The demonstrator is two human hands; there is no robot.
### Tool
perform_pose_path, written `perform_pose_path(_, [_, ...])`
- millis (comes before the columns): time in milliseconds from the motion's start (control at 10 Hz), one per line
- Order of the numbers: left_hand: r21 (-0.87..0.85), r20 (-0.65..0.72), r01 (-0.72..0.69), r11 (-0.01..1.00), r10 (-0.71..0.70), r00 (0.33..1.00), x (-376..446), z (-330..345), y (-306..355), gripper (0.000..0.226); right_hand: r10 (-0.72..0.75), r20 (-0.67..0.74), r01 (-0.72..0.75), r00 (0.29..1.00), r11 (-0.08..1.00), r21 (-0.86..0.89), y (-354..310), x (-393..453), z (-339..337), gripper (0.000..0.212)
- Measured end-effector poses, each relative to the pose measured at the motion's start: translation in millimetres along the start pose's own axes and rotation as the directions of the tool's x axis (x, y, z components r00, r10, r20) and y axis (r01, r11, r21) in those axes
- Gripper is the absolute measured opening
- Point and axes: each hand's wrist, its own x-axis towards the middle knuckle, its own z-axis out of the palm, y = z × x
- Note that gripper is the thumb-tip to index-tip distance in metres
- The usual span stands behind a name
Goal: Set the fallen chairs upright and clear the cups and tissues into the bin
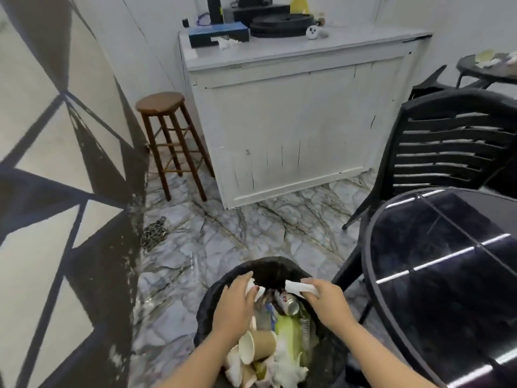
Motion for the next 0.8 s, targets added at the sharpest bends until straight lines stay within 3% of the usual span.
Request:
perform_pose_path(400, [0.089,0.172,0.188,0.978,-0.201,0.964,-67.4,46.3,-112.3,0.042,0.184,0.198,-0.184,0.963,0.983,-0.02,38.5,-53.6,124.0,0.026])
perform_pose_path(600, [0.072,0.184,0.208,0.976,-0.218,0.959,-60.9,98.1,-151.7,0.042,0.186,0.196,-0.181,0.963,0.983,-0.044,86.7,-35.8,171.1,0.025])
perform_pose_path(700, [0.085,0.147,0.191,0.978,-0.202,0.968,-52.3,119.7,-166.3,0.052,0.155,0.213,-0.142,0.965,0.987,-0.075,110.1,-21.4,194.2,0.043])
perform_pose_path(800, [0.242,0.1,0.2,0.949,-0.23,0.968,-48.2,128.2,-174.6,0.088,0.184,0.315,-0.086,0.931,0.95,-0.301,120.6,-13.0,209.1,0.101])
